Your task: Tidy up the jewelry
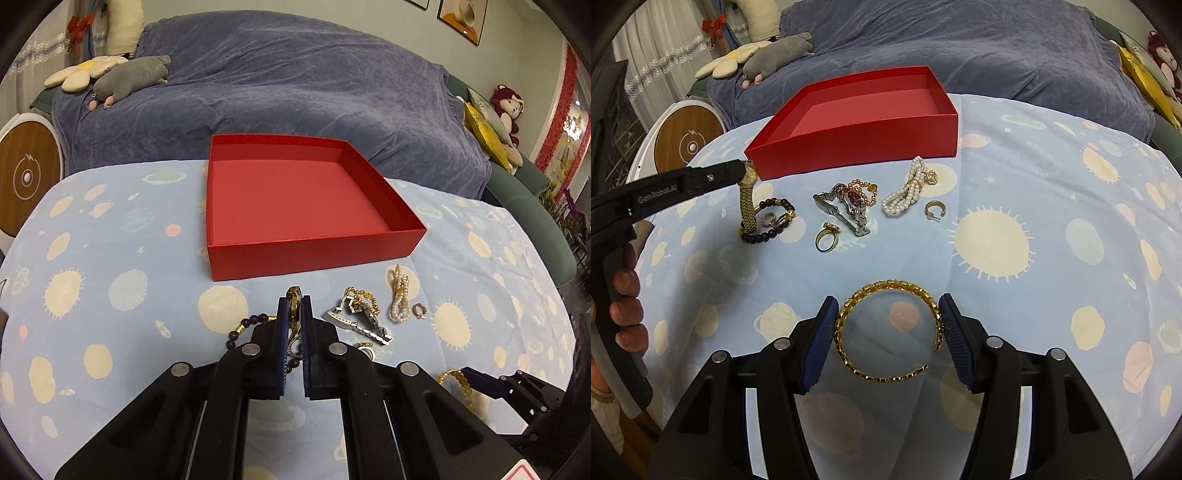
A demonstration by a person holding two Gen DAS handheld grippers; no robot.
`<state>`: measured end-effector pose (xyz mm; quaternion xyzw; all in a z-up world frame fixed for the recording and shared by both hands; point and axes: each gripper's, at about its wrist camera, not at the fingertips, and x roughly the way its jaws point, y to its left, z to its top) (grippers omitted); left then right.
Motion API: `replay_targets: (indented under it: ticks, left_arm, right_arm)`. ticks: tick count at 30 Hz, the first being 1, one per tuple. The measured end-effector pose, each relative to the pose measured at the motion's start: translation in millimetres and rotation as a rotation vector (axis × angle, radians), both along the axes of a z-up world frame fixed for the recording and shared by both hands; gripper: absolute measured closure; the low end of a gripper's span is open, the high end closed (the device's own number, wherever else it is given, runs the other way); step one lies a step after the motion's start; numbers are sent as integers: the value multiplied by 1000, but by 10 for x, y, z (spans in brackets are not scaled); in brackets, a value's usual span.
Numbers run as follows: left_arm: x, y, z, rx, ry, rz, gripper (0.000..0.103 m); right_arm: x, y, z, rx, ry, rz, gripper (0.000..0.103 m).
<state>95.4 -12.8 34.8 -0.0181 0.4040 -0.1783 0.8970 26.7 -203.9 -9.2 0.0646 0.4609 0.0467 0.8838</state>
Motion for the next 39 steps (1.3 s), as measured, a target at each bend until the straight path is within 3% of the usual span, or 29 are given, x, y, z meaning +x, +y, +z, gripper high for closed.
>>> replay_targets:
  ticks: [8,15,24,31,39]
  left_arm:
    - [-69,212,351,-82,-48,11,99]
    - [65,308,612,-82,-77,41,99]
    - [838,85,934,-40,-113,6,99]
    - [1753,-252,706,-22,-84,-11,99]
    - [2506,-450,217,7,-23,4,99]
  right_arm:
    - [4,98,110,-1,-32,28,48]
    - [156,143,648,28,-122,86,48]
    - [1282,115,1181,-9,-200,123,48]
    - [2459,34,976,21,-139,101,48]
    - [3334,-91,450,34,-40,52,48]
